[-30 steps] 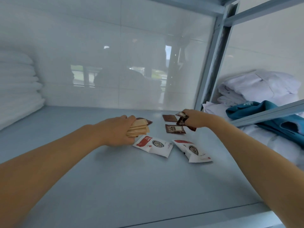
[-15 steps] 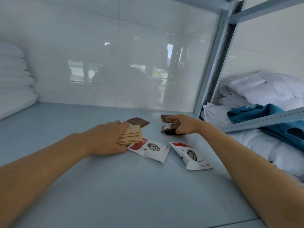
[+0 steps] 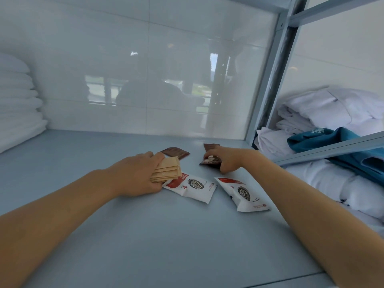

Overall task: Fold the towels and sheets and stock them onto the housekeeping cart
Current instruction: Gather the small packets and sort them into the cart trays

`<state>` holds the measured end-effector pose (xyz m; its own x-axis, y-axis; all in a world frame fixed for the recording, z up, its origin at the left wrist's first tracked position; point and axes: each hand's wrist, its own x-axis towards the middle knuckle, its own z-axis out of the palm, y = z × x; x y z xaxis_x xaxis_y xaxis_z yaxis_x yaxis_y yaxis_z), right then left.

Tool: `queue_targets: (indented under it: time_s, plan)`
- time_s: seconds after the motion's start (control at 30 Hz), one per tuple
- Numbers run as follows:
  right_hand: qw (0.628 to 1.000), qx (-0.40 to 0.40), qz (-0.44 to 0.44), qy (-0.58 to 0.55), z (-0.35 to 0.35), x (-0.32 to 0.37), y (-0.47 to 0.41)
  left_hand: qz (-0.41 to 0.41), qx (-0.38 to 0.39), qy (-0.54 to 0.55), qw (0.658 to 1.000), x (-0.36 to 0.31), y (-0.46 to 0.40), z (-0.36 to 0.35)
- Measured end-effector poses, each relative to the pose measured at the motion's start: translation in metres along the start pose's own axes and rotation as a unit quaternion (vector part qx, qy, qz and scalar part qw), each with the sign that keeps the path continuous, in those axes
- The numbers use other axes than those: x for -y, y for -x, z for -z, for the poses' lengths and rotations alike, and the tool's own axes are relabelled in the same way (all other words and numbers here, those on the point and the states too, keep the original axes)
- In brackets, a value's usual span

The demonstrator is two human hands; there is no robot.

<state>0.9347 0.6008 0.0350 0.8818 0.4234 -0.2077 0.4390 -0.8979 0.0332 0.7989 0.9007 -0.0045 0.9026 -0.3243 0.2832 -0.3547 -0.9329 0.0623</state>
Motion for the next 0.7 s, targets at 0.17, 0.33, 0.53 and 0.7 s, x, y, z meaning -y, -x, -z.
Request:
queue_targets:
  time_s: [0.17,0.33,0.53,0.7]
  plan:
    - [0.997,-0.058,0.01,0.041,-0.015,0.007,-0.008,0.003,-0.011,0.004,1.0,-0.001,0.002,0.0]
    - [0.985,-0.163,-0.01,-0.057,-0.01,-0.009,-0.015,0.007,-0.016,0.002,1.0,-0.003,0.003,0.0]
    - [0.976,-0.146,-0.128,-0.097,0.025,-0.011,-0.052,0.008,0.004,0.002,1.0,-0.001,0.002,0.0]
    - [0.978,-0.071,-0.192,-0.042,0.019,-0.003,-0.085,0.008,0.01,0.005,1.0,-0.001,0.002,0.0]
